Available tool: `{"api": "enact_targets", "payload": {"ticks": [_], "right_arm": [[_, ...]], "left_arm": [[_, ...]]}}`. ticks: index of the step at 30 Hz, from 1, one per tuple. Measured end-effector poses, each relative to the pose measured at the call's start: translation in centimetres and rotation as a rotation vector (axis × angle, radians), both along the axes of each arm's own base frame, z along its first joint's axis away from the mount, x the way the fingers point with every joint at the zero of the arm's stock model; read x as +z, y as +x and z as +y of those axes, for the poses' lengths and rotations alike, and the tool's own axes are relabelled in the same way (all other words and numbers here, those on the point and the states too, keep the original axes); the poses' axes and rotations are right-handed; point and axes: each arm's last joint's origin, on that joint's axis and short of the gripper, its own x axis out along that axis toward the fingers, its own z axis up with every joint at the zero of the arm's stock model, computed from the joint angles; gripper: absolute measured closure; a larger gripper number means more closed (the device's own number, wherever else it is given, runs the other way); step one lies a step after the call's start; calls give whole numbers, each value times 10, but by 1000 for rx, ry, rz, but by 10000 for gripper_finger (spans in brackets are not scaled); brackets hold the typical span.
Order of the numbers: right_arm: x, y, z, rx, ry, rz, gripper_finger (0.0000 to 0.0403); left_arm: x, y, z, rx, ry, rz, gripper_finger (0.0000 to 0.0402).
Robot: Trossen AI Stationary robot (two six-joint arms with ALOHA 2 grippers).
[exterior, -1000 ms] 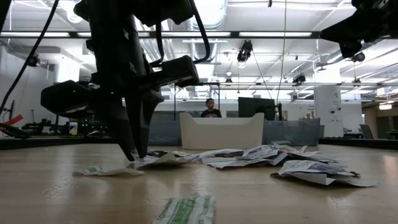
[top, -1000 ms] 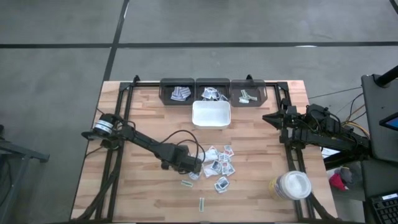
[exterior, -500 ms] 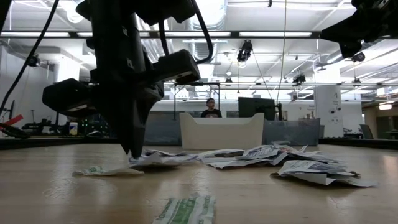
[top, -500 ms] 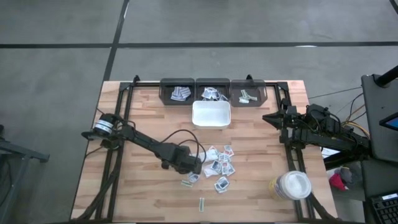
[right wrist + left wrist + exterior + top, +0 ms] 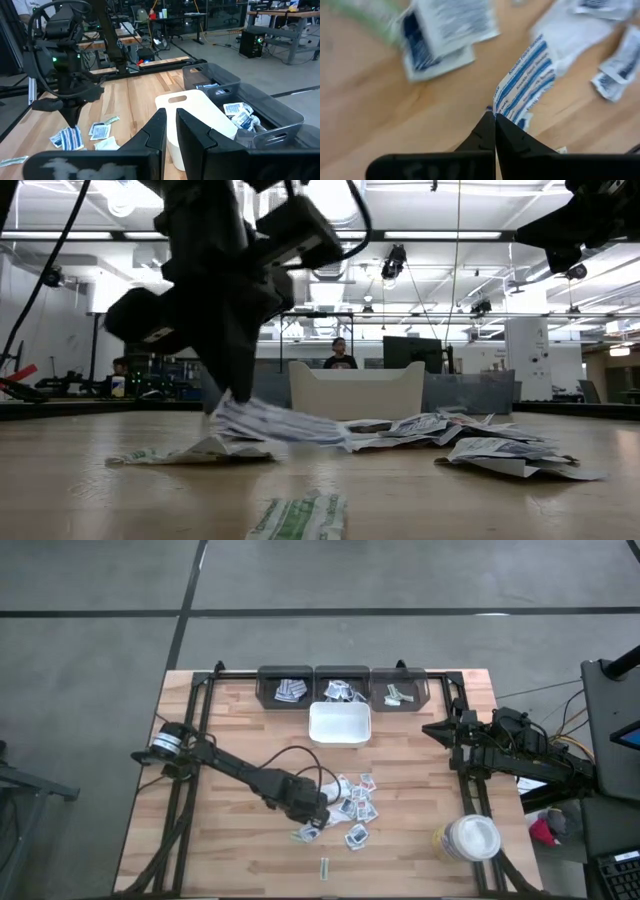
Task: Pick & Place First Aid Supplies
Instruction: Put the left blue bandage pack into the left gray bin
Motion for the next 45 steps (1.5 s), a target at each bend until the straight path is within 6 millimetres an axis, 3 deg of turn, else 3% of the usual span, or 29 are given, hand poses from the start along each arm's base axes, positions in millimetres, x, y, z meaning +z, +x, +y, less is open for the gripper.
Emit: {"api": "enact_targets", "payload": {"ticks": [7,15,19,23,28,33,45], "right_arm": [[0,0,0,0,0,0,364],[0,0,0,0,0,0,364],[0,0,0,0,0,0,364],[0,0,0,0,0,0,364],[0,0,0,0,0,0,364],[0,0,0,0,0,0,364],[0,0,0,0,-1,1,364]], "left_arm": [[22,13,-1,-151,160,-142,401],[60,35,-6,-489,414,-422,401],[75,41,-1,-457,540,-456,401],[89,46,11,-297,744,-453,401],[105,46,33,-46,1017,-374,401],[114,36,64,64,1173,-240,401],[116,9,174,242,1148,80,401]]}}
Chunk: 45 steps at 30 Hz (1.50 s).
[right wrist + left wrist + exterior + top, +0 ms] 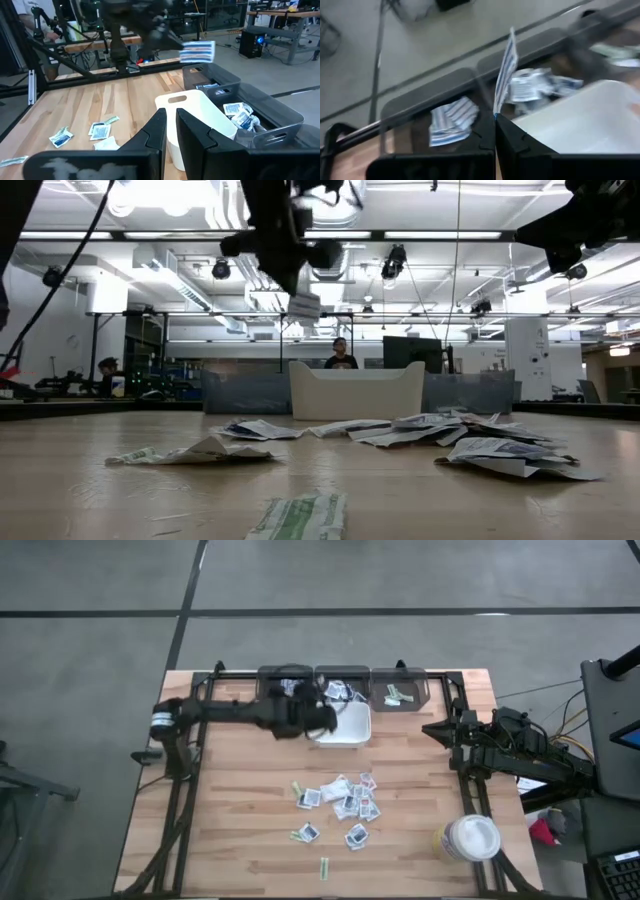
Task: Pick & Place First Aid Supplies
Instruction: Put the left blue bandage pack into the left gray bin
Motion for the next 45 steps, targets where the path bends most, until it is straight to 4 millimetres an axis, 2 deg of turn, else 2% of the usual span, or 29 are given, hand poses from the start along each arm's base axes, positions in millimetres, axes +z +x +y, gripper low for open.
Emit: {"api": "enact_targets", "payload": {"ticks": [5,13,18,24,32,45], "right_arm": [[0,0,0,0,0,0,364],[0,0,0,0,0,0,364],[0,0,0,0,0,0,364],[0,0,0,1,-17,3,364],[0,0,0,2,-20,3,364],[0,0,0,1,-17,4,364]], "left_arm": [[-5,-12,49,19,-100,90,402],[-18,-40,116,-70,-276,246,402],[-32,-60,149,-232,-411,299,402],[-47,-82,180,-381,-515,228,401],[-62,-104,205,-411,-574,110,401],[-84,-108,204,-420,-587,78,401]]}}
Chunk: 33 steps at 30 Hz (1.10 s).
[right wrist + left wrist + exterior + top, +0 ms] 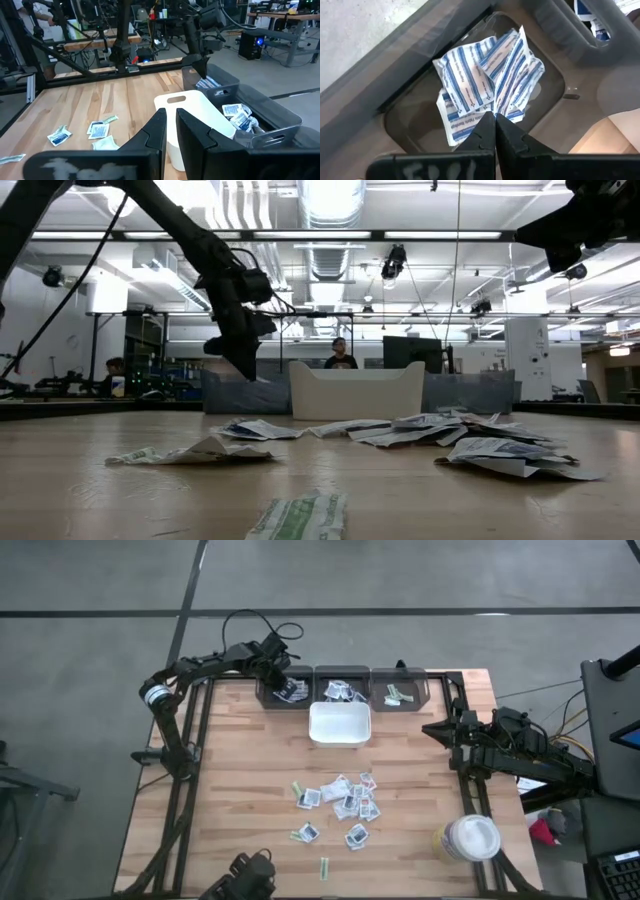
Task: Pick & Place First Aid Supplies
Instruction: Put the left blue bandage pack into the left gray bin, then put the top blue bandage pack into the left gray bin
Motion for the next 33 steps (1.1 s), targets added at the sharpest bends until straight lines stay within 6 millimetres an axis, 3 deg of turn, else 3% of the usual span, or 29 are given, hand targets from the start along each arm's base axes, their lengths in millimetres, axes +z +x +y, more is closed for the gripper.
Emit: {"api": "enact_targets", "payload": {"ticks": [4,12,16,22,27,33], "right_arm": [[0,0,0,0,0,0,364],[0,0,0,0,0,0,364],[0,0,0,0,0,0,364],[0,0,0,0,0,0,364],[0,0,0,0,0,0,364],[0,0,0,1,0,0,364]], "left_arm": [[0,0,0,4,2,-4,390],[5,1,2,15,7,-16,315],[20,3,4,17,2,-11,293],[56,4,1,42,-43,6,289],[85,17,-20,29,-137,-28,289],[108,45,-70,-126,-203,-61,289]]}}
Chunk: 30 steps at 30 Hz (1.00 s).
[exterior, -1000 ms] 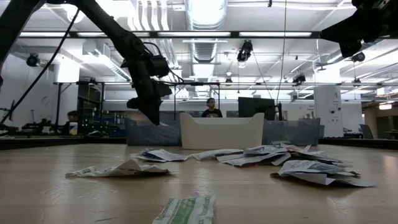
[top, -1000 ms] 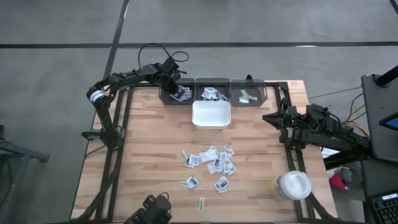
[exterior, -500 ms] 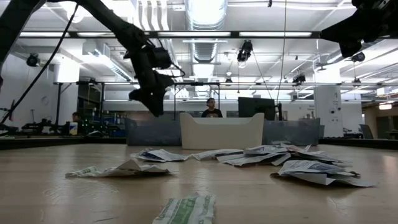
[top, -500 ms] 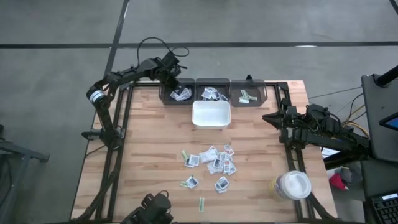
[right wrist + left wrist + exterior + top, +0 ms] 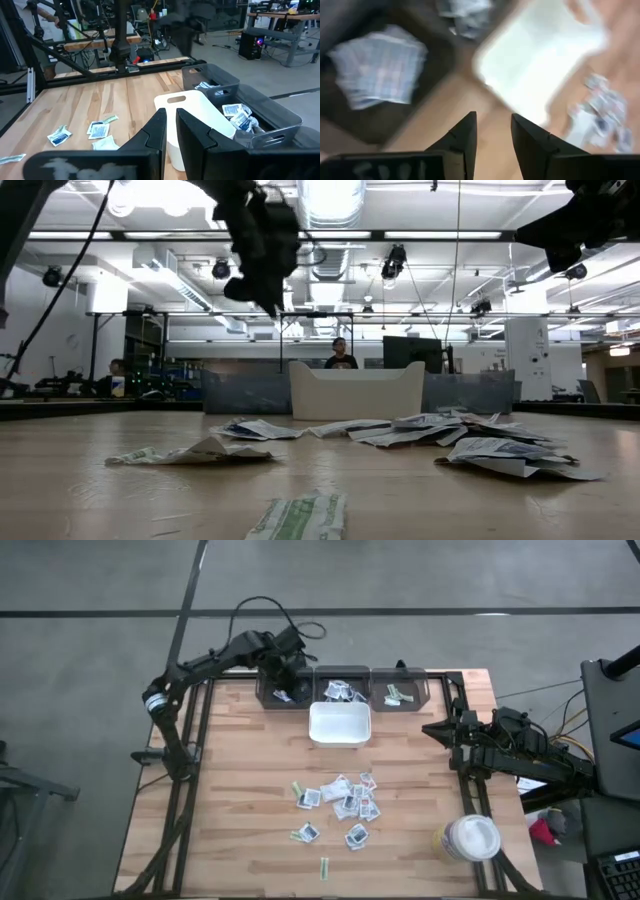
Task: Pick & Place First Aid Supplies
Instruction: Put the top blue bandage pack into the left gray bin
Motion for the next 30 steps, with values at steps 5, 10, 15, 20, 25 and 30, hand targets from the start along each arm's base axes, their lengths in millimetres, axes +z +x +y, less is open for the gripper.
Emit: {"api": "enact_targets", "payload": {"ticks": [5,10,15,20,25,30], "right_arm": [[0,0,0,0,0,0,364],[0,0,0,0,0,0,364],[0,0,0,0,0,0,364],[0,0,0,0,0,0,364],[0,0,0,0,0,0,365],[0,0,0,0,0,0,364]], "left_arm": [[11,19,-55,-86,-34,-24,289],[16,34,-109,-132,-90,-33,289],[15,44,-159,-150,-131,-23,289],[11,51,-201,-137,-121,-35,289],[8,59,-231,-105,-71,-120,289],[-7,71,-248,-184,-14,-261,289]]}}
